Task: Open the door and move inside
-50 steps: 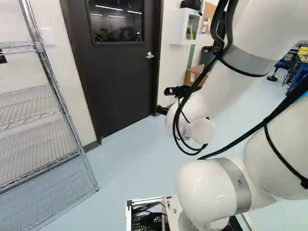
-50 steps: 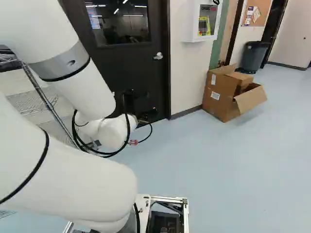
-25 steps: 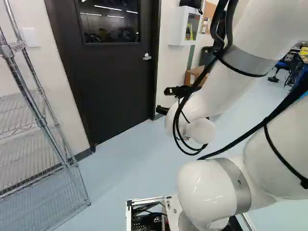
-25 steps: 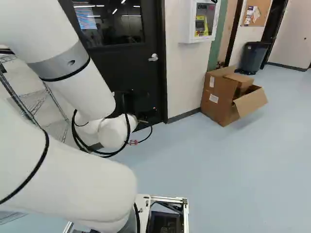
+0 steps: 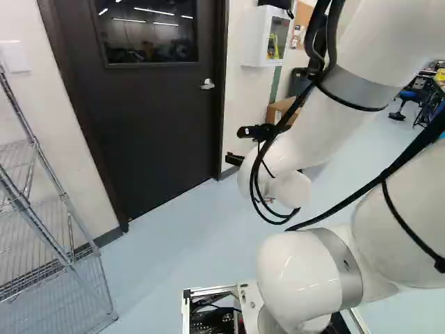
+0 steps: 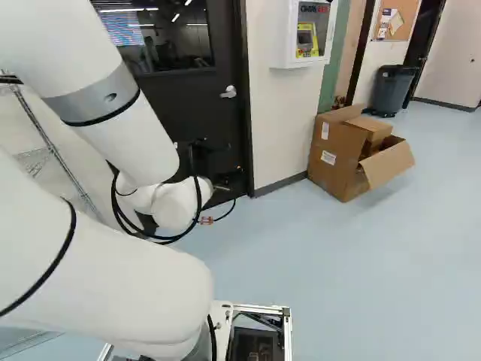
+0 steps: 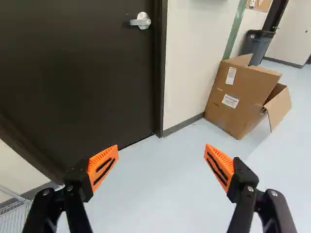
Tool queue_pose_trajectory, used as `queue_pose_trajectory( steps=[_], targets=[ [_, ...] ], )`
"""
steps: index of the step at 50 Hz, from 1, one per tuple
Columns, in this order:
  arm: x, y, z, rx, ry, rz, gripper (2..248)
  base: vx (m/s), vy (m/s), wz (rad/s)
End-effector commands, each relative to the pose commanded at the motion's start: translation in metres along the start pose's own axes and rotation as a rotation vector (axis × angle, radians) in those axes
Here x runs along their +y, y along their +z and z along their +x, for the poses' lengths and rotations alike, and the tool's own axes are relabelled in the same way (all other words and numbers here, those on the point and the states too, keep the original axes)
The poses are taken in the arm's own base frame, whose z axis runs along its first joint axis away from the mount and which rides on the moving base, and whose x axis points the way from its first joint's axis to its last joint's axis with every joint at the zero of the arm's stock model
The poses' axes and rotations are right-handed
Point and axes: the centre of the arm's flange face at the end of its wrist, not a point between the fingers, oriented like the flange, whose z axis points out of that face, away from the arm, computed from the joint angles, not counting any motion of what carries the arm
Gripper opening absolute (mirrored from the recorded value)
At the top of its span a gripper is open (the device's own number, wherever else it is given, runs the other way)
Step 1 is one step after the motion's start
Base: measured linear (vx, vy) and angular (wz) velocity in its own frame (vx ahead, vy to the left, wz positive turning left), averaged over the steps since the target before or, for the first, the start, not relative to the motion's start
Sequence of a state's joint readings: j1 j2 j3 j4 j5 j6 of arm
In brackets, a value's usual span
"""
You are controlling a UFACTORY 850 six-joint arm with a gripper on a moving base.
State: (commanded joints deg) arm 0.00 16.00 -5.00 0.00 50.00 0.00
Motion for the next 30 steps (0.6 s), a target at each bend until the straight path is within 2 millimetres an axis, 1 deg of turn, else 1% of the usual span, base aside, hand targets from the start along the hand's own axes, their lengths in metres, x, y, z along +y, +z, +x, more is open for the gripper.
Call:
queue_pose_trajectory(
  steps=[30],
  targets=[
    [0.0000, 0.0000, 0.0000, 0.000, 0.000, 0.000, 247, 0.196, -0.079, -0.006]
  ],
)
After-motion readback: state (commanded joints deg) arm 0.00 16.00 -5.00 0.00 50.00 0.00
